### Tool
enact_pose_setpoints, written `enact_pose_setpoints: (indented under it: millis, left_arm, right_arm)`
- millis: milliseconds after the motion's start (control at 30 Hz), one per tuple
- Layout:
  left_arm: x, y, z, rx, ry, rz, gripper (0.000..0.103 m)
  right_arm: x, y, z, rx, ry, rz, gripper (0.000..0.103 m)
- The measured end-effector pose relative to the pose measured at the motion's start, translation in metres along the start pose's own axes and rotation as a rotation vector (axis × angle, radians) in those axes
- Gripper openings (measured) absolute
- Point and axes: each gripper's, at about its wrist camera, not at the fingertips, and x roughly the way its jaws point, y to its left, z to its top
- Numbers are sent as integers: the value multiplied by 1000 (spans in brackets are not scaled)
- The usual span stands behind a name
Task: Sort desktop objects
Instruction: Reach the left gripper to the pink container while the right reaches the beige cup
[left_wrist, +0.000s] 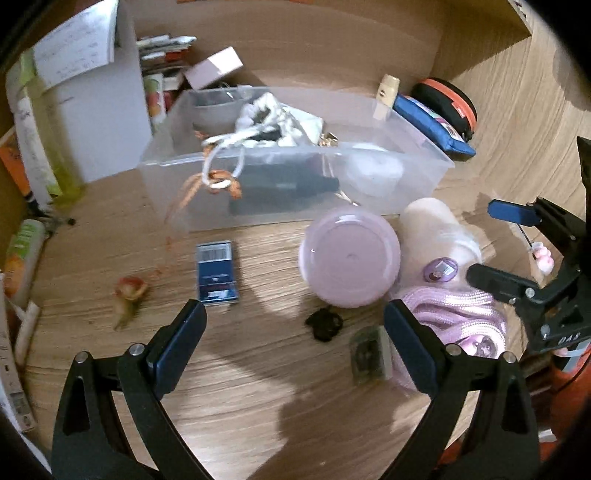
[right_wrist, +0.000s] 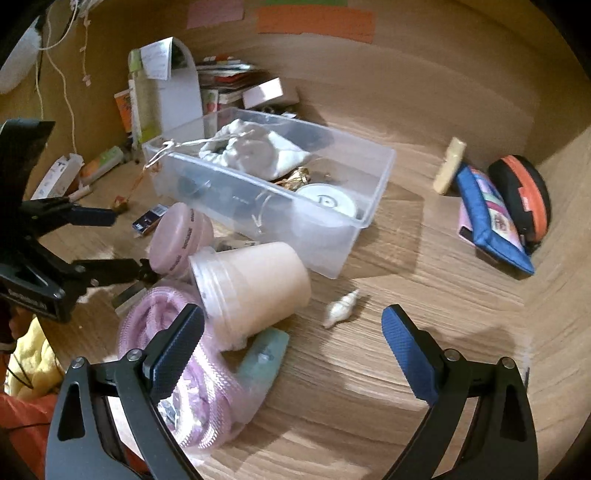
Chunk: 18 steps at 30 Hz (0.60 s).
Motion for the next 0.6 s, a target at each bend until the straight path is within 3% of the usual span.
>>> enact_pose_setpoints:
  millis: [367, 533, 600]
  left_arm:
    - [24, -15, 19, 45, 29, -26, 98]
    - [36, -14, 26, 47, 45, -35, 98]
    - [40, -13, 27, 49, 48, -49, 98]
  right_arm:
    - [30, 0, 7, -14, 13, 68, 96]
    - [36, 2, 10, -35, -2, 98, 93]
    - [39, 0, 12, -31, 4, 117, 87]
